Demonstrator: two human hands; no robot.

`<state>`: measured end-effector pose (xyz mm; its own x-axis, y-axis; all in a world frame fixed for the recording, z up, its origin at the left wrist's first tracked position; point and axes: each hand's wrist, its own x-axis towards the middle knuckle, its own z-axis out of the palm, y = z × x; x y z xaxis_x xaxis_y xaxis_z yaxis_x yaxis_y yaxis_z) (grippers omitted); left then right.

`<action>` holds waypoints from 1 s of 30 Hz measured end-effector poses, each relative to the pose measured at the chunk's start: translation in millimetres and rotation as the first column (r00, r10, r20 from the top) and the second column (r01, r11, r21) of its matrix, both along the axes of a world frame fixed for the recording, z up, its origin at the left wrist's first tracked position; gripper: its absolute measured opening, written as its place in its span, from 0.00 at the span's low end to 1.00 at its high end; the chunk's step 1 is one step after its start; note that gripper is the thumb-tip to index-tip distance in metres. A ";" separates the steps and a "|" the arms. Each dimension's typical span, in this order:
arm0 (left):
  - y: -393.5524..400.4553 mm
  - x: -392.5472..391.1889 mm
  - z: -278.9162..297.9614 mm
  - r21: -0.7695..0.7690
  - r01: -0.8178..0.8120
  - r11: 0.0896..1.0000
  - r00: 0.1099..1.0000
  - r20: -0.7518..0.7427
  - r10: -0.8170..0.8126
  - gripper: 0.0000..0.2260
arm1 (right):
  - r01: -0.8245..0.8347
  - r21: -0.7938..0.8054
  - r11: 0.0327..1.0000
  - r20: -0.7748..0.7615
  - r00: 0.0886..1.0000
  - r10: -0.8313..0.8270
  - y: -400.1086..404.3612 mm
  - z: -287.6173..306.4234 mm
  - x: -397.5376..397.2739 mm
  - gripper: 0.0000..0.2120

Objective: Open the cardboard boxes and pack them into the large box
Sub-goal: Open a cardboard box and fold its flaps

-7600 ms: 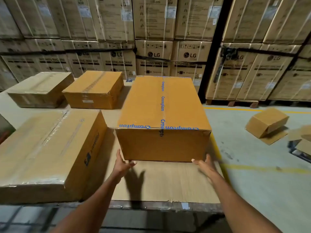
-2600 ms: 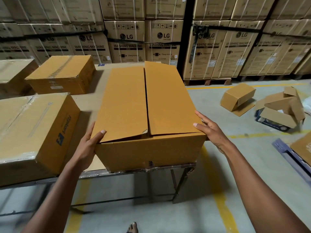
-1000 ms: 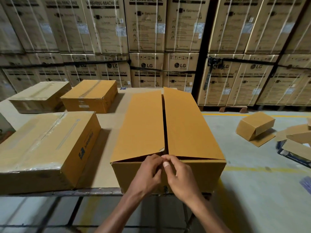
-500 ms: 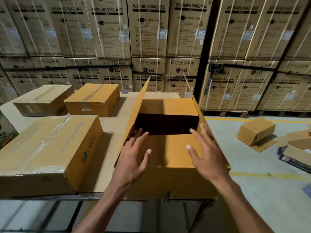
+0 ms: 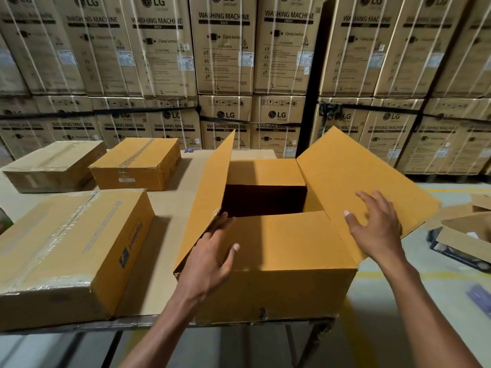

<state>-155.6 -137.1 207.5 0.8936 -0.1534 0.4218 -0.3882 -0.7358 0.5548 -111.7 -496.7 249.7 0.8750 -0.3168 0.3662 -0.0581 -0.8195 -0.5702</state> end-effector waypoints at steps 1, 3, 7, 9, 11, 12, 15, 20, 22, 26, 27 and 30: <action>-0.8 0.1 1.2 -0.003 0.005 1.000 1.000 0.000 -0.005 0.28 | 0.056 0.015 0.998 -0.085 0.995 -0.055 -9.3 -8.2 3.8 0.29; -1.7 1.6 2.9 -0.005 0.008 1.000 1.000 -0.005 -0.008 0.28 | 0.117 0.061 0.991 -0.247 0.964 -0.099 -22.6 -25.5 9.3 0.33; -1.3 8.1 4.4 0.017 0.028 0.999 1.000 0.005 -0.028 0.28 | 0.135 0.368 0.920 -0.407 0.913 0.029 -27.9 -56.5 14.4 0.39; -1.9 10.9 4.3 0.029 0.030 0.999 1.000 -0.005 -0.029 0.28 | 0.161 0.509 0.846 -0.473 0.873 0.119 -24.4 -63.7 14.8 0.40; -3.7 12.4 5.1 0.048 0.029 0.998 0.999 -0.018 -0.028 0.28 | 0.146 0.529 0.836 -0.517 0.836 0.181 -22.6 -67.9 18.5 0.42; -4.7 13.5 5.0 0.057 0.026 0.998 0.999 -0.025 -0.025 0.28 | 0.131 0.521 0.843 -0.533 0.822 0.202 -21.8 -69.2 20.5 0.42; -6.5 17.2 3.9 0.073 0.019 0.997 0.998 -0.057 -0.015 0.28 | 0.090 0.511 0.855 -0.535 0.811 0.235 -17.6 -71.1 25.1 0.33; -6.7 22.5 10.4 0.103 0.023 0.994 0.995 -0.095 -0.013 0.29 | 0.096 0.413 0.906 -0.534 0.831 0.156 -13.5 -78.2 27.8 0.30; -1.7 25.5 17.8 0.081 0.011 0.997 0.996 -0.087 -0.004 0.29 | 0.095 0.380 0.920 -0.536 0.833 0.136 -11.9 -74.9 26.7 0.33; 19.9 36.2 31.4 0.028 -0.017 0.999 0.999 -0.033 0.018 0.28 | 0.067 0.075 0.995 -0.500 0.866 -0.021 0.2 -59.0 27.5 0.38; 27.9 40.2 33.9 0.024 -0.040 0.999 0.999 -0.018 0.040 0.28 | 0.048 -0.018 0.999 -0.445 0.894 -0.051 7.7 -54.0 31.7 0.36; 56.4 51.8 33.4 0.053 -0.159 0.986 0.987 0.008 0.159 0.26 | -0.128 0.017 0.992 -0.245 0.961 0.128 54.1 -32.9 42.4 0.29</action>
<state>-103.7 -80.7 240.9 0.9070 -0.0315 0.4199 -0.2654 -0.8169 0.5122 -69.4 -442.5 216.8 0.9711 -0.1969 0.1351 -0.0911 -0.8285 -0.5526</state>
